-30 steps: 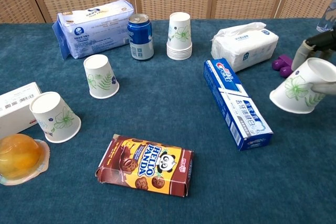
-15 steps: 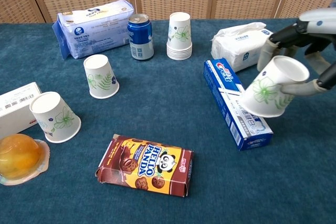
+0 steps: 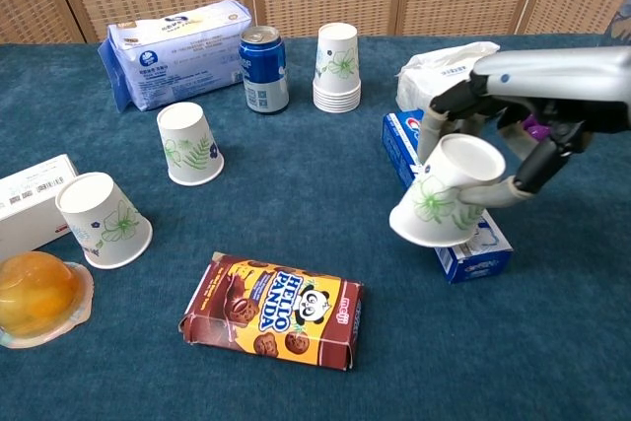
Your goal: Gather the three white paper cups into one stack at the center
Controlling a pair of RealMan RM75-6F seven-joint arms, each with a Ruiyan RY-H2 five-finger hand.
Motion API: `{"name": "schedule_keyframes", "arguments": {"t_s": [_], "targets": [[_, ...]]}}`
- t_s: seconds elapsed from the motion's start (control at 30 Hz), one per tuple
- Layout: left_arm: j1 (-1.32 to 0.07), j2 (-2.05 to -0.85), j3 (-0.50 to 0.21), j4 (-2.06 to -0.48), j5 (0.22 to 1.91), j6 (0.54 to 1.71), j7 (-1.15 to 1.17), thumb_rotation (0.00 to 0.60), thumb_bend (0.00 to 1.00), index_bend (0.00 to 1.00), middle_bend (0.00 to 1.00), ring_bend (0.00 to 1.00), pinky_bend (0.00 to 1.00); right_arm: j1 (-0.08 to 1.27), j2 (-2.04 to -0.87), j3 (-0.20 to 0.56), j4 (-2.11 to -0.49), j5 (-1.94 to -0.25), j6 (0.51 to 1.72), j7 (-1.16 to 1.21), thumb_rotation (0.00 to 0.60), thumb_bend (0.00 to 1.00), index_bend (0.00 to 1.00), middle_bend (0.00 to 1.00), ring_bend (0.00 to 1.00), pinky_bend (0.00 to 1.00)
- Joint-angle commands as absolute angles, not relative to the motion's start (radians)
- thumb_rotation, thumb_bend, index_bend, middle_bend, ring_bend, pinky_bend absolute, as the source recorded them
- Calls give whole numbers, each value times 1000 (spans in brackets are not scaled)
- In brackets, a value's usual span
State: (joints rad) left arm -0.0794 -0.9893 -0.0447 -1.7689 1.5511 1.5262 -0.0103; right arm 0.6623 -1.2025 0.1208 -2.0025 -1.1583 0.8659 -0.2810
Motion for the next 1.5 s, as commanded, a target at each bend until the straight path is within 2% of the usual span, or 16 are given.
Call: {"name": "schedule_keyframes", "arguments": {"t_s": [0.03,0.6,1.2,1.33,1.5], "targets": [[-81,-990,-45,-1769,1550,1524,-9,357,465,0,31,10,115,686,-1230,128,-1985,-1130,858,-303,600,361,384,422,433,735],[-100,-995,-51,-1772,1540,1500,5,354,465,0,27,7,115,807,-1321,148,-1989,-994,873,-433,600,359,369,417,431,736],[-95,-993,-50,-1767,1536,1508,-3,354,465,0,25,5,115,910,-1449,143,-1858,-882,877,-492,600,360,345,405,389,733],[-96,-994,-50,-1768,1536,1508,-2,354,465,0,25,5,115,927,-1465,131,-1827,-864,881,-516,600,359,316,372,356,718],[-98,-997,-50,-1763,1534,1505,-6,354,465,0,24,5,115,935,-1459,118,-1821,-834,899,-543,600,359,210,299,294,689]]}}
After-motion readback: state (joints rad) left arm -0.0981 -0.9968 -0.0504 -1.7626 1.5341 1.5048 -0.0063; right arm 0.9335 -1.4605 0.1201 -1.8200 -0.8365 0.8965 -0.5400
